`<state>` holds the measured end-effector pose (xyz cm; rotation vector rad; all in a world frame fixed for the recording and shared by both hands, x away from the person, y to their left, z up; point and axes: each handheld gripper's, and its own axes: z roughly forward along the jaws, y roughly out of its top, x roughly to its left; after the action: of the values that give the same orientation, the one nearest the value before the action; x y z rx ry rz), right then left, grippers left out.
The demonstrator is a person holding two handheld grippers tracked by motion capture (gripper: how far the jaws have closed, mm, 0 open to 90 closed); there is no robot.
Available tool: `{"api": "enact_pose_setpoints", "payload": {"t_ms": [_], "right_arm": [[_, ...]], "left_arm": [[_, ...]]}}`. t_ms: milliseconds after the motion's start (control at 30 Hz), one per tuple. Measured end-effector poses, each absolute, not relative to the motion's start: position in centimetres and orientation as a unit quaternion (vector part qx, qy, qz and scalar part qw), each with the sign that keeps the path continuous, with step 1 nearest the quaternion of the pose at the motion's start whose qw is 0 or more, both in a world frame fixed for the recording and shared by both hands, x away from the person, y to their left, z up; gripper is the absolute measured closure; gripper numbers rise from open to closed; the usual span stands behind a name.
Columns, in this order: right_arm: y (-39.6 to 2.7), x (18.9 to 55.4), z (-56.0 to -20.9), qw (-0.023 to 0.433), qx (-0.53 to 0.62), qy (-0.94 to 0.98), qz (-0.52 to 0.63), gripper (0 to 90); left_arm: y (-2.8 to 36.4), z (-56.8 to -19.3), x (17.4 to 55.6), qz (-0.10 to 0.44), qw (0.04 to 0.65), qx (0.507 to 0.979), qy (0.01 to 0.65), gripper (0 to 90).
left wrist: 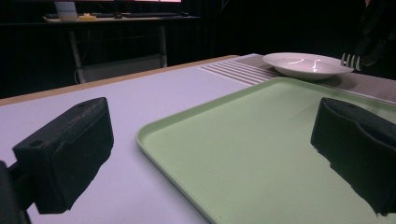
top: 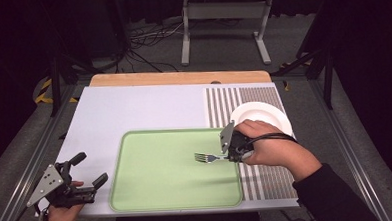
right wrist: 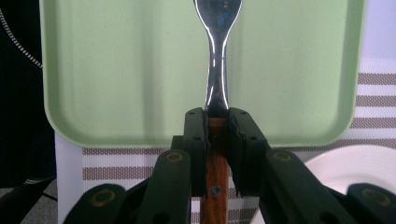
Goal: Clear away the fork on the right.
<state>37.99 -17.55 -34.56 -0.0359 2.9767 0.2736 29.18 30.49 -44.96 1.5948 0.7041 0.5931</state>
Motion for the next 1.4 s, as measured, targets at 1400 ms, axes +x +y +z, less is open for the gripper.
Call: {"api": "enact_pose_setpoints", "payload": {"t_ms": [1400], "right_arm": [[-14.2,37.9,-35.4,0.015,0.381,0.908,0.175,78.4]], "left_arm": [[30.4,-44.9,29.2,0.256,0.607,0.688,0.304,0.0]]}}
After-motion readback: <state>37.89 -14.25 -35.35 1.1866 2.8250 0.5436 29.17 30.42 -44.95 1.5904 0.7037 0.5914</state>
